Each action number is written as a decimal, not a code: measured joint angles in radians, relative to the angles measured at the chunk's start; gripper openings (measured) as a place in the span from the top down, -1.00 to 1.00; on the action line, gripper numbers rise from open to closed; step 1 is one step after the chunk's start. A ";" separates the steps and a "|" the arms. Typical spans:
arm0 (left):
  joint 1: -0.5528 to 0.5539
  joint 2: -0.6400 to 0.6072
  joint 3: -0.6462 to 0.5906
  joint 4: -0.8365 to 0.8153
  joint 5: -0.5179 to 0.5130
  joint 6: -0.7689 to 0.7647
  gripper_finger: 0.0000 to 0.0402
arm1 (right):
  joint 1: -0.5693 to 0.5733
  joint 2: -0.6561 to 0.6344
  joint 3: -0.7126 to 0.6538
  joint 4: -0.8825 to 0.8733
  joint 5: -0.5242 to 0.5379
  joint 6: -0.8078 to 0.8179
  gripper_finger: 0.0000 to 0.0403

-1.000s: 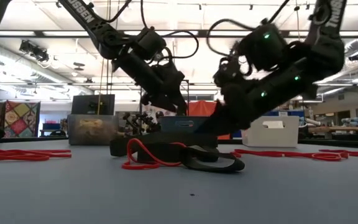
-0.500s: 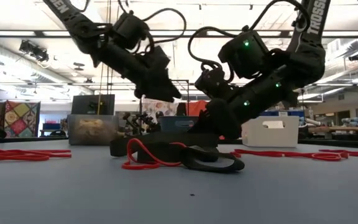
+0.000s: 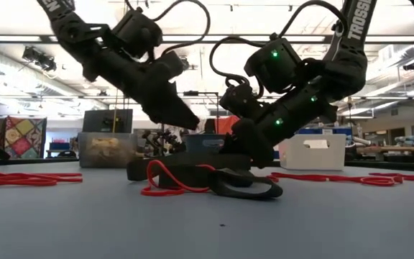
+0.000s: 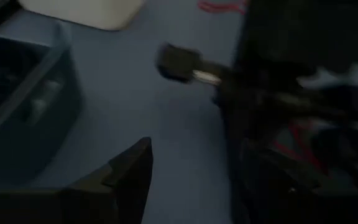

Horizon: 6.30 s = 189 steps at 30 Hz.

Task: Sort rubber bands into baskets
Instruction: Put the black rubber band into the blue bin

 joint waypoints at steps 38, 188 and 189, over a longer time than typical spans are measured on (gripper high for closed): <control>-0.089 0.004 -0.075 0.181 0.045 0.021 0.91 | 0.070 -0.210 0.000 -0.084 0.234 -0.015 0.93; -0.089 0.076 0.287 -0.186 0.068 -0.008 0.71 | 0.204 -0.480 0.000 -0.429 0.548 -0.112 0.99; -0.089 0.076 0.287 -0.189 0.069 -0.008 0.83 | 0.204 -0.480 0.000 -0.429 0.548 -0.112 0.99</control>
